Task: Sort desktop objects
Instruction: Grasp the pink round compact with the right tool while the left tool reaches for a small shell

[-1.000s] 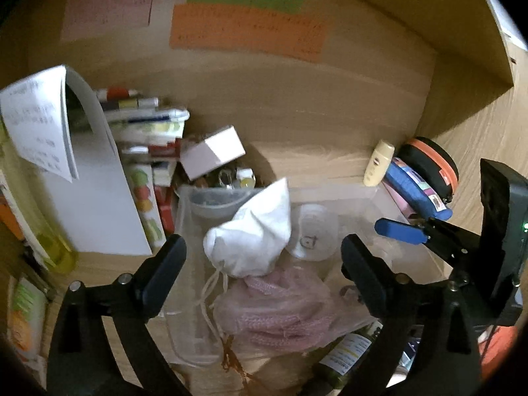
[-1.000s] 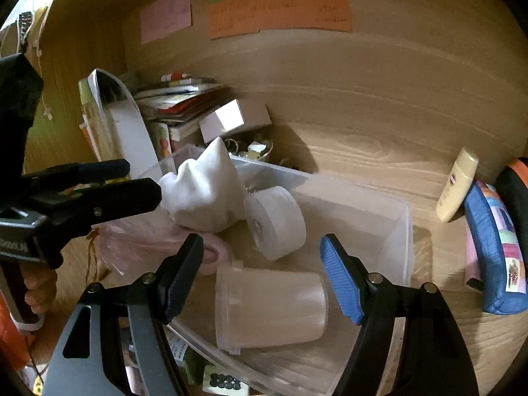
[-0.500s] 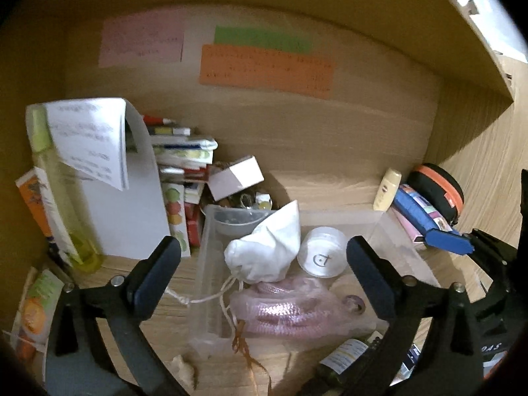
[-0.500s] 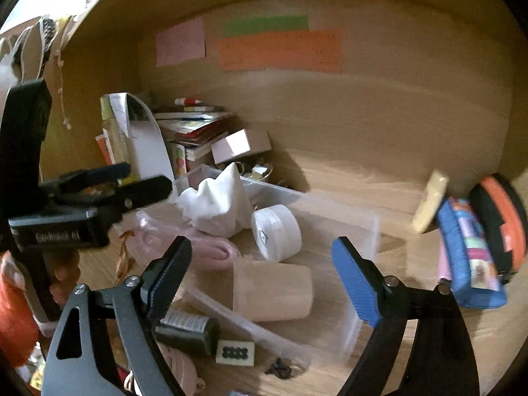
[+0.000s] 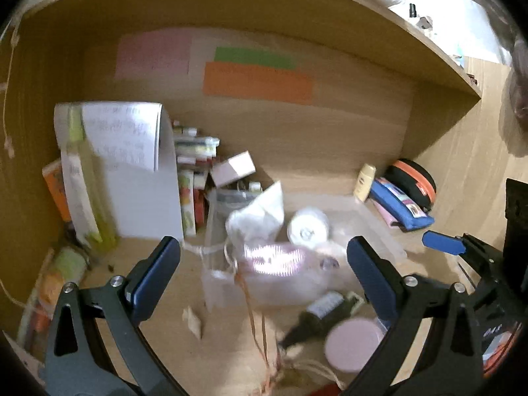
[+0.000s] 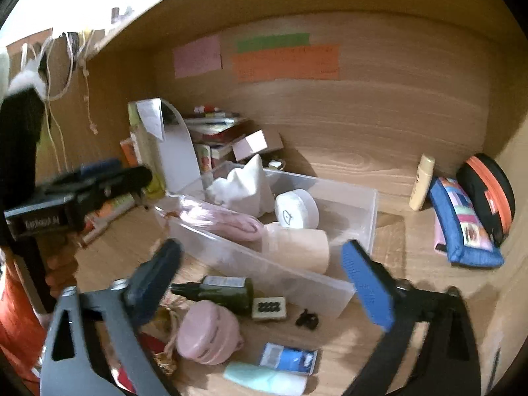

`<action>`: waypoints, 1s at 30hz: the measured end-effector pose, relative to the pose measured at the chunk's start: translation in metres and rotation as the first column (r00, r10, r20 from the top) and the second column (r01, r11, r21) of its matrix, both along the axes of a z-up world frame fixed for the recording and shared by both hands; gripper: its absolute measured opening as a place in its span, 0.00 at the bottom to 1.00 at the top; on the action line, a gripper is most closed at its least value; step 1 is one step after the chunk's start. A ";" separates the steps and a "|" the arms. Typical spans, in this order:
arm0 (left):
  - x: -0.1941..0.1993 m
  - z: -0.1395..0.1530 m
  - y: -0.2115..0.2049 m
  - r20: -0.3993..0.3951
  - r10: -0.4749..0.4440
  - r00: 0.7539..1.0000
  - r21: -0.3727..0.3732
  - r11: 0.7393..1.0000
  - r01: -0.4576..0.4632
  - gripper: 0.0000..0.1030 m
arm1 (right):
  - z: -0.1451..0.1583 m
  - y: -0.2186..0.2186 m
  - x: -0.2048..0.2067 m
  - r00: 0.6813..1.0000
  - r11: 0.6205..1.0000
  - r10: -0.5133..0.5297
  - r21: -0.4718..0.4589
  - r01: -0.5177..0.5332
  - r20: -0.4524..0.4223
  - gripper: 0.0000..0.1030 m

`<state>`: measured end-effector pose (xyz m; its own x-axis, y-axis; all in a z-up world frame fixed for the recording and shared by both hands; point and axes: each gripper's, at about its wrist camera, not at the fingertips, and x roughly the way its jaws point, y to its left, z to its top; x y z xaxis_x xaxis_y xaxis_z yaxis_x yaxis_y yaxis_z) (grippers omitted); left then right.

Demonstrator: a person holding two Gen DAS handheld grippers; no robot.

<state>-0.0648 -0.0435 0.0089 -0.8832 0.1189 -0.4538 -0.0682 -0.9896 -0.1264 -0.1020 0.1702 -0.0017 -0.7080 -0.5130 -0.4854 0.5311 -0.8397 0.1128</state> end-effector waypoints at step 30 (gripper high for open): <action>-0.018 -0.081 -0.058 0.311 0.065 0.948 -0.085 0.996 -0.040 0.65 | -0.064 -0.021 0.015 0.951 0.996 0.039 0.060 -0.060 0.307 0.82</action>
